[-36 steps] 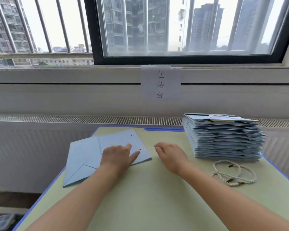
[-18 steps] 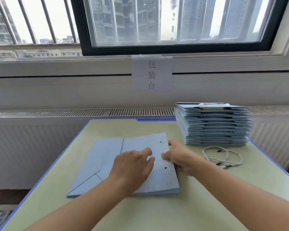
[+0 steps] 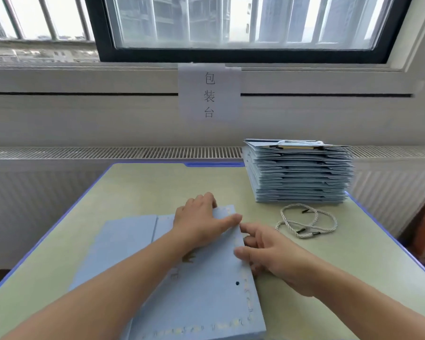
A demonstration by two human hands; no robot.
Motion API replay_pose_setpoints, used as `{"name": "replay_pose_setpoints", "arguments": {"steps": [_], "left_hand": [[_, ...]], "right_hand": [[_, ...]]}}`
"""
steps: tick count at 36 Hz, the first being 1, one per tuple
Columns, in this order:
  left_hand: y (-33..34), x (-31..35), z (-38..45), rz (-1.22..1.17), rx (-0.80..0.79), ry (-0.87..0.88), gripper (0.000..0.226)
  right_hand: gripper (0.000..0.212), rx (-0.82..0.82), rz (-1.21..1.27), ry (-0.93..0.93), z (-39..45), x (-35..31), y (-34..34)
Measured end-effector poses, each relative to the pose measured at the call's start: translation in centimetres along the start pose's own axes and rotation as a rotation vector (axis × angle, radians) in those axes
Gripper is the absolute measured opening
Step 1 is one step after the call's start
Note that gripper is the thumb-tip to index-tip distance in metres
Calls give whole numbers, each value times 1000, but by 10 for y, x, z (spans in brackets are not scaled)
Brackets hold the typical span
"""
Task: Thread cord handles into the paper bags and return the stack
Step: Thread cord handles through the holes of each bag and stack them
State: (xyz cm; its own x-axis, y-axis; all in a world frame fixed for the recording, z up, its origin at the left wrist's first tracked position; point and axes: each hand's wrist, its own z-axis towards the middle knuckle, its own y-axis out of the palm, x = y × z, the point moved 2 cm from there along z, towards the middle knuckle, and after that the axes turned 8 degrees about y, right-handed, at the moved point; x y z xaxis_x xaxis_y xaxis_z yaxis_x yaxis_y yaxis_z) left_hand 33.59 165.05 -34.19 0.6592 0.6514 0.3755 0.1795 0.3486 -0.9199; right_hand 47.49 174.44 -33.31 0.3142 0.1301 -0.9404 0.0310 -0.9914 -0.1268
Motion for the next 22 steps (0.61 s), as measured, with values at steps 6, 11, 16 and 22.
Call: {"name": "replay_pose_setpoints", "arguments": {"steps": [6, 11, 16, 22], "left_hand": [[1, -4, 5, 24, 43, -42, 52], [2, -9, 7, -45, 57, -43, 55], [2, -13, 9, -245, 13, -75, 49], [5, -23, 15, -451, 25, -37, 39]], "right_hand": [[16, 475, -501, -95, 6, -14, -64], [39, 257, -1097, -54, 7, -23, -88], [30, 88, -1259, -55, 10, -16, -88], [19, 136, -1191, -151, 12, -8, -87]]}}
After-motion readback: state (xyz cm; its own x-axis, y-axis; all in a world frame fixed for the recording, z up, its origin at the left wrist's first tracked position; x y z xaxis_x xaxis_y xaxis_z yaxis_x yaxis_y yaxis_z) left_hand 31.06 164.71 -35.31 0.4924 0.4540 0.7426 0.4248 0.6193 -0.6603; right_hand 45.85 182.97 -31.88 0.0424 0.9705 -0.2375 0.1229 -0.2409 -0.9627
